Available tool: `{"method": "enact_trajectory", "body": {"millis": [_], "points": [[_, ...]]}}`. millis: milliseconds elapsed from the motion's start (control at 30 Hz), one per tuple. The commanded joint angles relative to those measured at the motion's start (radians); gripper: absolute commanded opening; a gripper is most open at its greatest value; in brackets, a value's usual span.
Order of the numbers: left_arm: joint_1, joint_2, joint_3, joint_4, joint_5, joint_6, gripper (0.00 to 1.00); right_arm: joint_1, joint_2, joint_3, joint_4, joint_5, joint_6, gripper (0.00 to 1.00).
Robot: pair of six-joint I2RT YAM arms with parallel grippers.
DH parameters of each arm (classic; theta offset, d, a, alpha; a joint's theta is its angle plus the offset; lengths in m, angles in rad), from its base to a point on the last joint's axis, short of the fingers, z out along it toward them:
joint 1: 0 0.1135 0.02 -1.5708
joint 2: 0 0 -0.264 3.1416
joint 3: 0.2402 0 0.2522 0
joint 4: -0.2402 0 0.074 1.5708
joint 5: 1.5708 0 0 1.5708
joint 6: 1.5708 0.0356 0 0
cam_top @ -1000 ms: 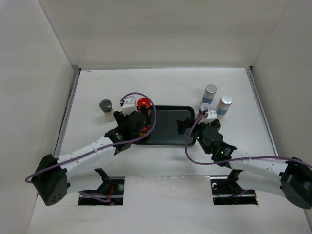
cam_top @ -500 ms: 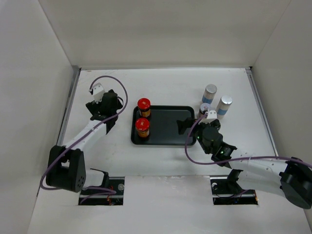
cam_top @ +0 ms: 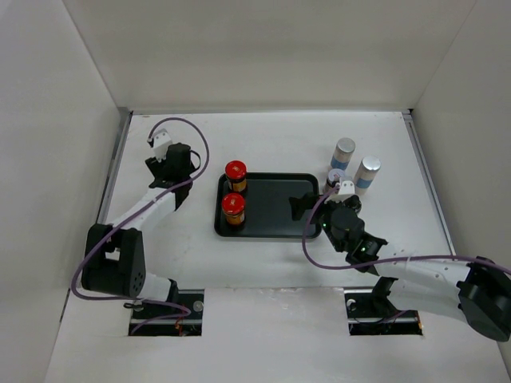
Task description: Organize the condiment bottles
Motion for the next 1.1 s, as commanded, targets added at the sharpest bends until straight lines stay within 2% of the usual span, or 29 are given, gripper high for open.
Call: {"method": "enact_trajectory", "body": {"millis": [0, 133, 233, 333, 467, 800, 1067], "points": [[-0.031, -0.139, 0.018, 0.077, -0.038, 0.032, 0.38, -0.008, -0.023, 0.008, 0.053, -0.007, 0.009, 1.00], [-0.163, -0.304, 0.056, 0.110, -0.087, 0.099, 0.37, -0.013, -0.020, 0.011, 0.049, -0.009, 0.009, 1.00], [-0.290, -0.352, 0.113, 0.162, -0.109, 0.147, 0.37, -0.010, -0.027, 0.006, 0.054, 0.003, 0.004, 1.00], [-0.405, -0.326, 0.185, 0.196, -0.097, 0.179, 0.37, -0.016, -0.049, 0.000, 0.046, 0.003, 0.009, 1.00], [-0.525, -0.208, 0.271, 0.227, -0.074, 0.197, 0.37, -0.014, -0.084, -0.007, 0.044, 0.034, 0.001, 1.00], [-0.631, 0.118, 0.354, 0.293, -0.020, 0.187, 0.38, -0.013, -0.176, -0.043, 0.043, 0.092, 0.006, 1.00], [-0.619, 0.259, 0.340, 0.356, -0.014, 0.188, 0.38, -0.017, -0.155, -0.043, 0.050, 0.094, 0.004, 1.00]]}}
